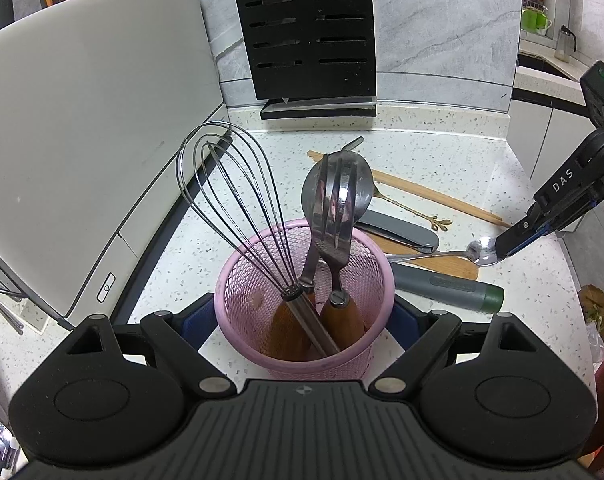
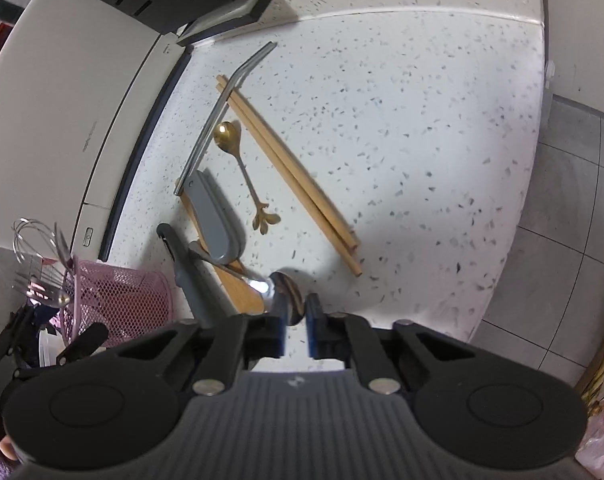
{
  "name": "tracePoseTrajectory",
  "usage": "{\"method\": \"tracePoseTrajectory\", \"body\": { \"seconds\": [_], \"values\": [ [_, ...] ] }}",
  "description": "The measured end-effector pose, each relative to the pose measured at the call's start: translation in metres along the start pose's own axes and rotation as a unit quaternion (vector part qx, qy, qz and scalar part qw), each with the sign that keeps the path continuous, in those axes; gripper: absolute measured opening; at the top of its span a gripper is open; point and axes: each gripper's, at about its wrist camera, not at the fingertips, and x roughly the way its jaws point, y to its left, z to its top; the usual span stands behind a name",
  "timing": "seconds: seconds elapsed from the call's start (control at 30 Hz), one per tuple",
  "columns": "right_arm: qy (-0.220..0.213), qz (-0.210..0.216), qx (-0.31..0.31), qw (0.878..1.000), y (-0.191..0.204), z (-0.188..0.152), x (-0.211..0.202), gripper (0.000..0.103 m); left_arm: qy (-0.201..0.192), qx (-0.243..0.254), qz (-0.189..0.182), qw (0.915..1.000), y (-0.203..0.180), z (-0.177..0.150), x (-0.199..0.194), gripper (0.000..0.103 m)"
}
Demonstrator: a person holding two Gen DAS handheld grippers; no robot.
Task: Organize utensils
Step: 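Close the right gripper on the silver spoon handle, then lift the silver spoon with the right gripper toward the pink cup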
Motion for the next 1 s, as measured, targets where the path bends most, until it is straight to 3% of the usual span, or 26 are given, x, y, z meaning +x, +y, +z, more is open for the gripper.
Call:
{"method": "tracePoseTrajectory", "body": {
  "seconds": [0.17,0.57,1.0],
  "values": [
    [-0.011,-0.001,-0.008,1.0,0.001,0.001,-0.003,0.0,0.0,0.0,0.0,1.0,0.0,0.0,0.0,0.102],
    [-0.092,-0.01,-0.114,0.989,0.04,-0.008,-0.031,0.0,0.0,0.0,0.0,1.0,-0.001,0.001,0.0,0.102],
    [-0.192,-0.057,-0.243,0.949,0.088,-0.023,-0.052,0.0,0.0,0.0,0.0,1.0,-0.001,0.001,0.0,0.102]
  ]
}}
